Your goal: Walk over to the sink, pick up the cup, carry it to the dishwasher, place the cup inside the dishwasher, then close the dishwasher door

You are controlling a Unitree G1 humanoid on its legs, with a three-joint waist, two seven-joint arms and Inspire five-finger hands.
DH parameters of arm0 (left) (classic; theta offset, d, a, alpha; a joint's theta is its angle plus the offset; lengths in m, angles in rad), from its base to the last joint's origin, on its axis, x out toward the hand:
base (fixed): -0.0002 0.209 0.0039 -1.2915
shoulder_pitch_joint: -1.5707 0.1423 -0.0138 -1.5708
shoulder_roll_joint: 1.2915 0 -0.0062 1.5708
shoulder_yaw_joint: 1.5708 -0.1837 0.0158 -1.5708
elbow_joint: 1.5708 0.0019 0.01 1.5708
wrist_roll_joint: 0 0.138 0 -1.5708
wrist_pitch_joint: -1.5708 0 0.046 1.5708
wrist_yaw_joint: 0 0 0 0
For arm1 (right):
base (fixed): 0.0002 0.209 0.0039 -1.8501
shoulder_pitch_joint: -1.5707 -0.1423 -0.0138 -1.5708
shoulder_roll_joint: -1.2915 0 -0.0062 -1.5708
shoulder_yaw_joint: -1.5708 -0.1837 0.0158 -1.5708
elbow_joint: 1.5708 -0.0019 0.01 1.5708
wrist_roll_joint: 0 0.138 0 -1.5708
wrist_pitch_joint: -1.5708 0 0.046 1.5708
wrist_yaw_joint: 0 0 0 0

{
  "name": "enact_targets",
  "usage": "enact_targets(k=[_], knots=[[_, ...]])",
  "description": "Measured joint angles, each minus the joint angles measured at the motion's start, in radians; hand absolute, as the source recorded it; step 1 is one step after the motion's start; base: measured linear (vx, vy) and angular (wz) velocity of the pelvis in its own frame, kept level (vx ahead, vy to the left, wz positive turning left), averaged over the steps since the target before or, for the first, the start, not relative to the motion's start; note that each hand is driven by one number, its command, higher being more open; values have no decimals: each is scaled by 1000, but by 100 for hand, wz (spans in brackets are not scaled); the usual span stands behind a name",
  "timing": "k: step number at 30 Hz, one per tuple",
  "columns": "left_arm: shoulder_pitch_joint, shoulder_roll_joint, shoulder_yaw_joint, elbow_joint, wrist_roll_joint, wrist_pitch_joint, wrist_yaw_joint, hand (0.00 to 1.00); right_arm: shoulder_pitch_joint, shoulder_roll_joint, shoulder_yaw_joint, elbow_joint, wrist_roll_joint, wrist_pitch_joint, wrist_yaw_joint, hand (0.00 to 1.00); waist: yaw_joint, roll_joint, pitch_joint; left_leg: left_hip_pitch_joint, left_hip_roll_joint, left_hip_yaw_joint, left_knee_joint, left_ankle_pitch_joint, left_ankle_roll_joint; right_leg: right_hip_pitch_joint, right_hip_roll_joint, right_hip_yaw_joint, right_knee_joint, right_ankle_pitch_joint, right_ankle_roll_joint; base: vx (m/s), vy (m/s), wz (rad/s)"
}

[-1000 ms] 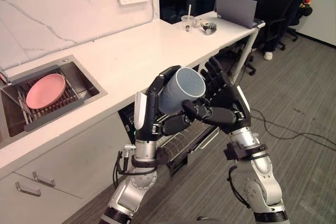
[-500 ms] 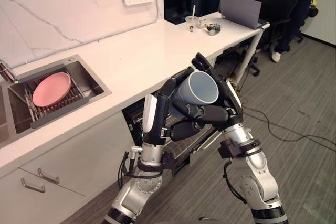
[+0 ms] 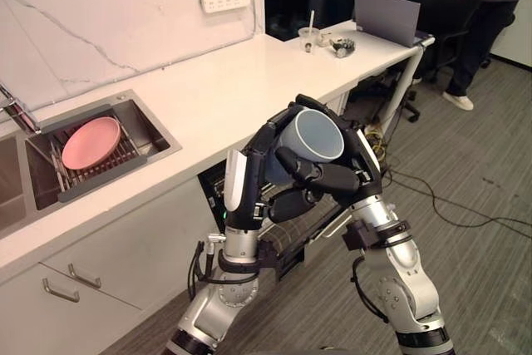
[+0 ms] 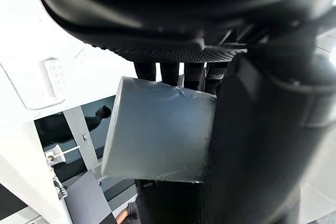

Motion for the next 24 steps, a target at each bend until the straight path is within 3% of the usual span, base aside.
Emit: enact_targets(k=[9, 17, 21, 24], knots=[[52, -15, 46, -44, 17, 0, 64, 100, 25, 55, -21, 40, 107, 11, -58, 0, 12, -1, -1, 5, -1, -32, -31, 20, -4, 19, 3, -38, -18, 0, 1, -6, -19, 11], [135, -65, 299, -83, -197, 18, 164, 100, 52, 66, -185, 108, 129, 11, -126, 0, 41, -1, -1, 3, -3, -75, -43, 36, -5, 39, 3, -81, -24, 0, 1, -28, -24, 16], [192, -71, 341, -38, -290, 51, 119, 100, 40, 43, -238, 114, 81, 10, -150, 0, 54, -4, -1, 2, -8, -107, -59, 54, -3, 48, 1, -112, -26, 0, 1, -42, -23, 25], [256, -66, 358, 34, -300, 86, 14, 100, 2, -6, -256, 166, -2, 12, -160, 0, 62, -6, -2, -14, -12, -132, -59, 65, -1, 48, -3, -137, -26, 0, 1, -63, -15, 26]])
